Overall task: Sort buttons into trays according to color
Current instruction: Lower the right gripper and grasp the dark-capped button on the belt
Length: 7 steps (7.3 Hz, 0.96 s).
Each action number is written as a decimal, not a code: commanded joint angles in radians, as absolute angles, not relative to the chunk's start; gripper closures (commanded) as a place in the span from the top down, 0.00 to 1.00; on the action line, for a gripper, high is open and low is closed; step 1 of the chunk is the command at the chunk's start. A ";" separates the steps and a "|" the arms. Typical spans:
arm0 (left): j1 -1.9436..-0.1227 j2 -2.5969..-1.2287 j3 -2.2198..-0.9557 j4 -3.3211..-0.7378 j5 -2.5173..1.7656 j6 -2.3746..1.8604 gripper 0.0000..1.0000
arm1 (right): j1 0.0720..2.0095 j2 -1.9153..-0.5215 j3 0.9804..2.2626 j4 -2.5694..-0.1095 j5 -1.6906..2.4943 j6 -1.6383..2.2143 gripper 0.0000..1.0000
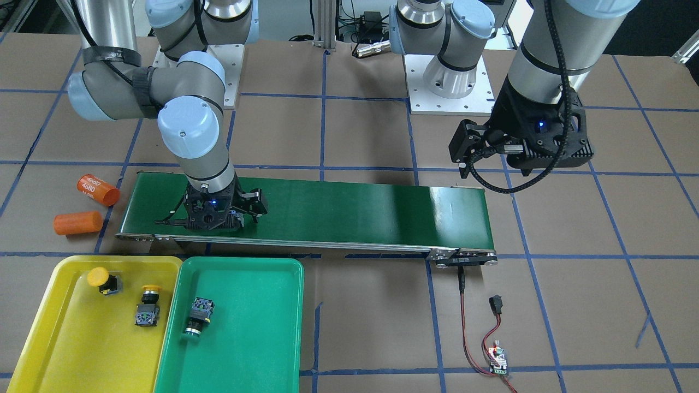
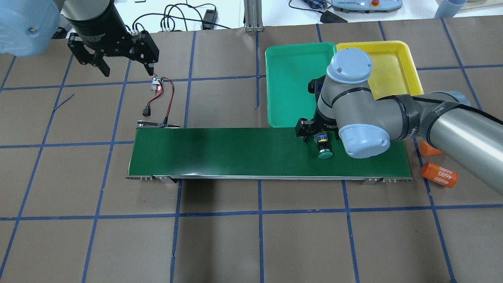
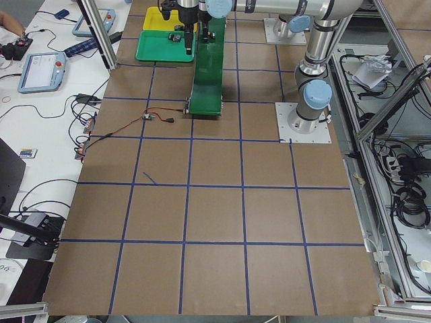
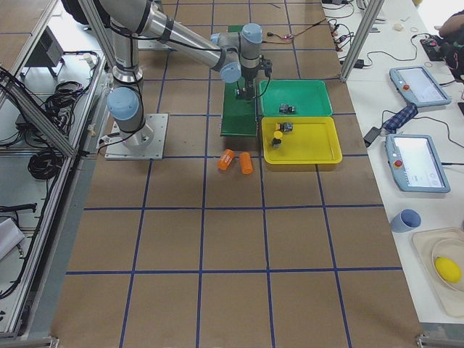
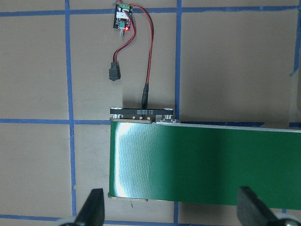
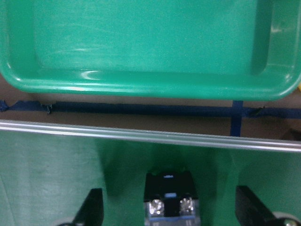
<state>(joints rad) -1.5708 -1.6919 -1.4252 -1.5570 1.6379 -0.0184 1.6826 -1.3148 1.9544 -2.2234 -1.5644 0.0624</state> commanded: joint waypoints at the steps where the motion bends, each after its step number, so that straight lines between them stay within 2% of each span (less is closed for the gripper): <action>1: -1.571 -1.692 -1.430 -1.557 1.638 -0.020 1.00 | 1.675 -1.324 1.956 -2.221 -1.603 0.009 0.90; 3: -1.571 -1.693 -1.427 -1.557 1.638 -0.018 1.00 | 1.672 -1.325 1.956 -2.207 -1.611 0.009 0.54; 4: -1.571 -1.692 -1.425 -1.557 1.638 -0.020 1.00 | 1.672 -1.325 1.956 -2.207 -1.611 0.008 0.41; 5: -1.571 -1.692 -1.425 -1.557 1.638 -0.018 1.00 | 1.672 -1.325 1.956 -2.207 -1.612 0.009 0.36; 7: -1.571 -1.692 -1.424 -1.557 1.638 -0.018 1.00 | 1.669 -1.321 1.928 -2.227 -1.605 0.011 0.36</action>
